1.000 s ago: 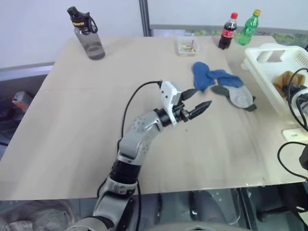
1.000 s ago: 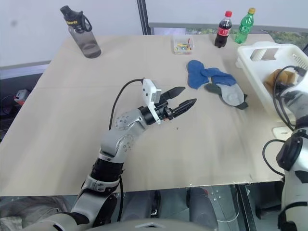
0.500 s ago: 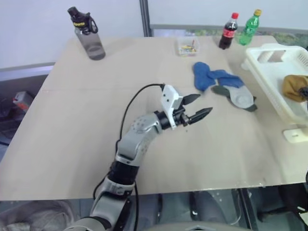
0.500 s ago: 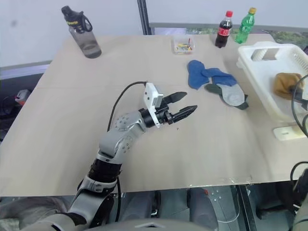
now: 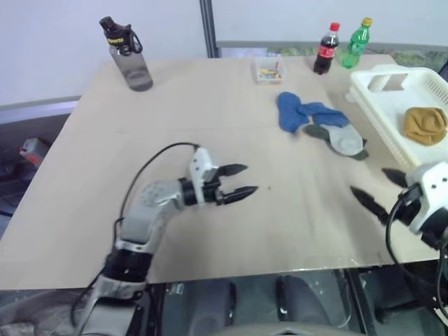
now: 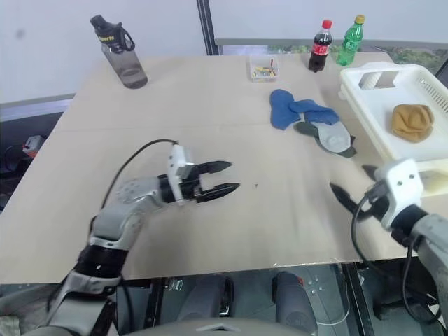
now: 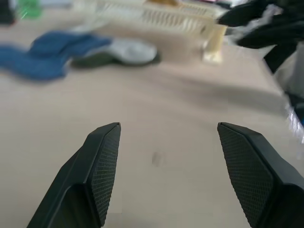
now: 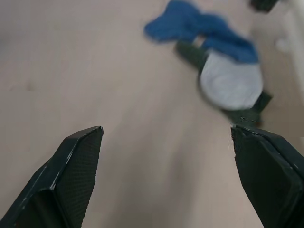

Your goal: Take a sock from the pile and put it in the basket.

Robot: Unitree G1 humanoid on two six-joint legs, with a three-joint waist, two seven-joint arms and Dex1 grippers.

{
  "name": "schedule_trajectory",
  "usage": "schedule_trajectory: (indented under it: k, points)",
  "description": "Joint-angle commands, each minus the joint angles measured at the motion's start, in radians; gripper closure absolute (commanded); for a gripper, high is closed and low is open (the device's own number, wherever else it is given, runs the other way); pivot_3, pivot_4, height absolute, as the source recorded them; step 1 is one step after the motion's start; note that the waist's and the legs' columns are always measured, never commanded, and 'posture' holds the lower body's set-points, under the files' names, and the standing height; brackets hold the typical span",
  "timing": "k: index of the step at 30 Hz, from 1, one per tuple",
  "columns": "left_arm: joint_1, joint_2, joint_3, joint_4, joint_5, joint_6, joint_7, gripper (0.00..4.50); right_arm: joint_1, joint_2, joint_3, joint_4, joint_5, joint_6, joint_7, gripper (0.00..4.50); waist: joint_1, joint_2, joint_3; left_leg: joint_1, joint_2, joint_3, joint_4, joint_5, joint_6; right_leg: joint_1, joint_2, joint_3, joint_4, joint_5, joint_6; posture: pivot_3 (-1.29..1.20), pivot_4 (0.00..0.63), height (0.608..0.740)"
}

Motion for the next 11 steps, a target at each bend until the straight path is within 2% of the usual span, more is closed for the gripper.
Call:
schedule_trajectory:
  k: [1, 6, 11]
  points:
    - [0.040, 0.072, 0.089, -0.085, -0.053, 0.023, -0.021, 1.03, 0.105, -0.009, -0.029, -0.043, -0.070, -0.114, 0.063, 0.05, 0.003, 0.000, 0.000, -0.001, 0.001, 0.000, 0.000, 0.000, 0.000, 0.000, 0.000, 0.000, 0.000, 0.000, 0.000, 0.00, 0.150, 0.740]
    - [0.097, 0.136, 0.155, -0.126, -0.077, 0.054, -0.003, 1.03, 0.176, 0.021, -0.091, -0.044, -0.052, -0.167, 0.102, 0.05, 0.004, 0.000, 0.000, 0.000, 0.002, 0.000, 0.000, 0.000, 0.000, 0.000, -0.001, 0.000, -0.001, -0.001, -0.001, 0.00, 0.150, 0.740]
    - [0.116, 0.160, 0.169, -0.151, -0.092, 0.070, -0.002, 1.03, 0.180, 0.017, -0.081, -0.022, -0.069, -0.194, 0.126, 0.05, 0.004, 0.000, 0.000, 0.002, 0.002, 0.000, 0.000, 0.000, 0.000, 0.002, 0.000, 0.000, 0.000, -0.003, -0.001, 0.00, 0.150, 0.740]
